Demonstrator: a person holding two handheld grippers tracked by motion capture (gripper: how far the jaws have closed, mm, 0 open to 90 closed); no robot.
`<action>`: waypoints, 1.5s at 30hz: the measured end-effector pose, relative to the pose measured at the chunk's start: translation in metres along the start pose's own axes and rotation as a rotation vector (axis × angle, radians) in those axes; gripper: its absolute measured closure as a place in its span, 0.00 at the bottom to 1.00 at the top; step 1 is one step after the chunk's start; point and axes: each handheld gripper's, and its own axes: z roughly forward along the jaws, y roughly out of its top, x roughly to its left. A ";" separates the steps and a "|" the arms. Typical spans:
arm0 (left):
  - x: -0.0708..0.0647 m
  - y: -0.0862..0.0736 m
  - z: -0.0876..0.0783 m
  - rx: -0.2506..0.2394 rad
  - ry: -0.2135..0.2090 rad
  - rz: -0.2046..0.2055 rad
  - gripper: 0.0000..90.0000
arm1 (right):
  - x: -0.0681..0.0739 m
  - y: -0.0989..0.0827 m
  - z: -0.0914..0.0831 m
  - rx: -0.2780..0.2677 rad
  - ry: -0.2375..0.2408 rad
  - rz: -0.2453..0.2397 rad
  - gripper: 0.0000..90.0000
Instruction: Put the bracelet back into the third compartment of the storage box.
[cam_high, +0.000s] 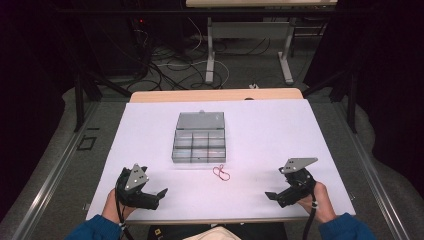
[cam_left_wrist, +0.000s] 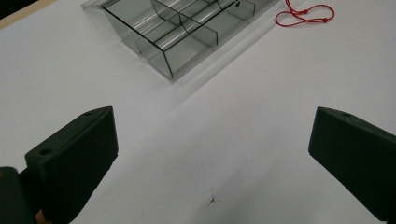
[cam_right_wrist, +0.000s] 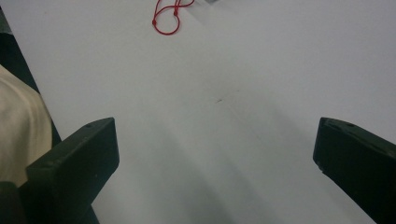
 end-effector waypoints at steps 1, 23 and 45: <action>0.000 0.000 0.000 0.001 0.003 -0.001 0.01 | 0.000 0.002 0.003 0.000 -0.006 -0.002 0.00; 0.002 -0.001 0.000 0.031 0.002 0.014 0.00 | 0.005 0.035 0.035 0.021 0.028 -0.052 0.00; 0.002 -0.001 -0.002 0.040 0.008 0.011 0.00 | 0.012 0.058 0.064 0.026 0.068 -0.082 0.00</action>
